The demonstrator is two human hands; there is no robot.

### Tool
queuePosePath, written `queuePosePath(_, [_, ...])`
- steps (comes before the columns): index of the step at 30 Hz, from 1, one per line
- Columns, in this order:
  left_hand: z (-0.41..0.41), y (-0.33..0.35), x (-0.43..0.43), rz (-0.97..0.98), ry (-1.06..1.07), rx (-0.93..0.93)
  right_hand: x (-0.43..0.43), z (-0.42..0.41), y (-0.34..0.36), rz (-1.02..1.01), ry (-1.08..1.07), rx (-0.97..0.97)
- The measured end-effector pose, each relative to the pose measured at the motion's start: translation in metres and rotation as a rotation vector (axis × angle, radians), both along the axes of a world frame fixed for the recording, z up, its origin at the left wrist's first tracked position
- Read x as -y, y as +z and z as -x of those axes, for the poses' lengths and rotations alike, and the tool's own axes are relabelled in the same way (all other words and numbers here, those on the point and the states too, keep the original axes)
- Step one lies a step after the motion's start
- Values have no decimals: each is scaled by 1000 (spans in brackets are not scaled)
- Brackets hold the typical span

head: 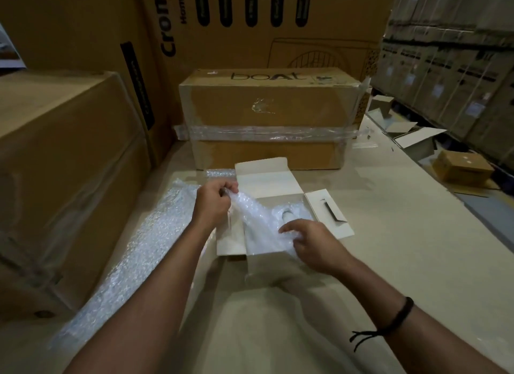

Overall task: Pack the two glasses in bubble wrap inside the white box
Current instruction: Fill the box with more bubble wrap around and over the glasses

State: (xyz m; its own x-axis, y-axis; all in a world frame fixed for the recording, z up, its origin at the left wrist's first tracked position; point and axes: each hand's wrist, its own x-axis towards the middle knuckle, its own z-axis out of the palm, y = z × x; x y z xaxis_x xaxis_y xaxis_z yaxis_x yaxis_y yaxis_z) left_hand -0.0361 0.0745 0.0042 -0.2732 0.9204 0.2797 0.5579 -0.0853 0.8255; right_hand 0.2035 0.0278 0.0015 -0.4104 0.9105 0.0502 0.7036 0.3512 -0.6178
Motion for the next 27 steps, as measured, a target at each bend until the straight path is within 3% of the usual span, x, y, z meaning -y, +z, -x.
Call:
queuePosePath(6, [20, -9, -20, 132, -258, -237, -11, 33, 0, -28, 176, 222])
queuePosePath(10, [15, -14, -33, 215, -378, -659, -18, 48, -7, 48, 240, 340])
queuePosePath(17, [-11, -4, -39, 118, -193, -1161, -23, 54, -19, 88, 268, 435])
queuePosePath(21, [-22, -3, -42, 142, -160, -1253, -24, 57, -26, 93, 249, 426])
queuePosePath(27, [-12, -2, -37, 173, -273, -1267, -26, 59, -28, 69, 261, 464])
